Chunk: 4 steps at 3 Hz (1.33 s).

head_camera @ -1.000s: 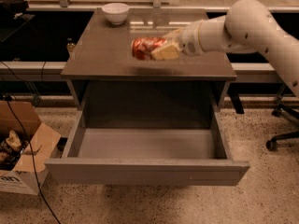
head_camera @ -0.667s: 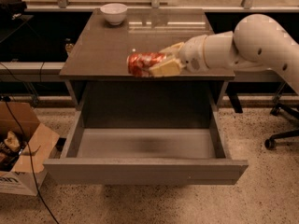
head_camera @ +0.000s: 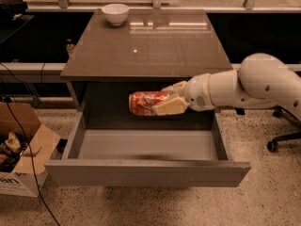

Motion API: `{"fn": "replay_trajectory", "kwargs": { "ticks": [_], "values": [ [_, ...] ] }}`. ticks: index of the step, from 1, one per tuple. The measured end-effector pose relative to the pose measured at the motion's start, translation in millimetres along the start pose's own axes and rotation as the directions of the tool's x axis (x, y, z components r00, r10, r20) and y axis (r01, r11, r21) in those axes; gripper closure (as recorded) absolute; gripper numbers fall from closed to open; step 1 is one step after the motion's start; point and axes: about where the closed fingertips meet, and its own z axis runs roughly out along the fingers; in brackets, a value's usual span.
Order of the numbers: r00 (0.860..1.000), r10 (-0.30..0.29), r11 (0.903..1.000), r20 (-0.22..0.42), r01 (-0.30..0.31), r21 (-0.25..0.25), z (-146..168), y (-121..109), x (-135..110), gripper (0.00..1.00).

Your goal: Place coke can into top drawer

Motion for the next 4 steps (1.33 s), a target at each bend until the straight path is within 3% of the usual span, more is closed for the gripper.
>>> {"fn": "replay_trajectory", "kwargs": {
  "ticks": [1, 3, 4],
  "values": [
    [0.996, 0.084, 0.9959, -0.016, -0.084, 0.033, 20, 1, 50, 1.0],
    [0.996, 0.075, 0.9966, -0.041, -0.073, 0.038, 28, -4, 58, 1.0],
    [0.988, 0.112, 0.9932, -0.109, -0.108, 0.044, 41, -8, 91, 1.0]
  ]
}}
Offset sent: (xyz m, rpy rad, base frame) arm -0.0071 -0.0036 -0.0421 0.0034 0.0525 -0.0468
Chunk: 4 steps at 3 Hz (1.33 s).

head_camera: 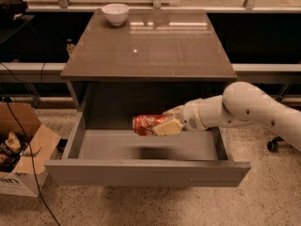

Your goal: Place coke can into top drawer

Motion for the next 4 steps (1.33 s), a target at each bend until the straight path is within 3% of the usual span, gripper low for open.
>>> {"fn": "replay_trajectory", "kwargs": {
  "ticks": [2, 3, 4],
  "values": [
    [0.984, 0.092, 0.9934, -0.15, -0.081, 0.082, 21, -22, 69, 0.58],
    [0.975, 0.131, 0.9874, -0.181, -0.112, 0.112, 31, -33, 88, 0.34],
    [0.975, 0.13, 0.9879, -0.181, -0.112, 0.107, 33, -31, 87, 0.04]
  ]
}}
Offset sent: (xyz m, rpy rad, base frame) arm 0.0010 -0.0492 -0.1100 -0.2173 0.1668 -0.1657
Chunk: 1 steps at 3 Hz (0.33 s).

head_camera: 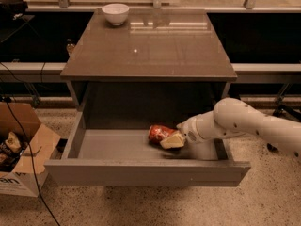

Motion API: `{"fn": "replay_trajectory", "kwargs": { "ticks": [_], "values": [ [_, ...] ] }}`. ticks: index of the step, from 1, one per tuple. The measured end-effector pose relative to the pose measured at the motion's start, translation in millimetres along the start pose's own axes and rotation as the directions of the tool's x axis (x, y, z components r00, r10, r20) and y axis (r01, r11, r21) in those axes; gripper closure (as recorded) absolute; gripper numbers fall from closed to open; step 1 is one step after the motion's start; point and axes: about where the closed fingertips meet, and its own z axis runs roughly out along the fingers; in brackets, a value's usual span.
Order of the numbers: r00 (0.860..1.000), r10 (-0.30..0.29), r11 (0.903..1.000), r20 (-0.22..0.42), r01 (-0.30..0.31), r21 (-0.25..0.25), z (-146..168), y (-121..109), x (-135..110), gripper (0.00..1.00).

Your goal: Place coke can into top drawer

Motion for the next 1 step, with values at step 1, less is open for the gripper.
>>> {"fn": "replay_trajectory", "kwargs": {
  "ticks": [1],
  "values": [
    [1.0, 0.0, 1.0, 0.0, 0.0, -0.001, 0.6, 0.4, 0.0, 0.0]
  ]
}}
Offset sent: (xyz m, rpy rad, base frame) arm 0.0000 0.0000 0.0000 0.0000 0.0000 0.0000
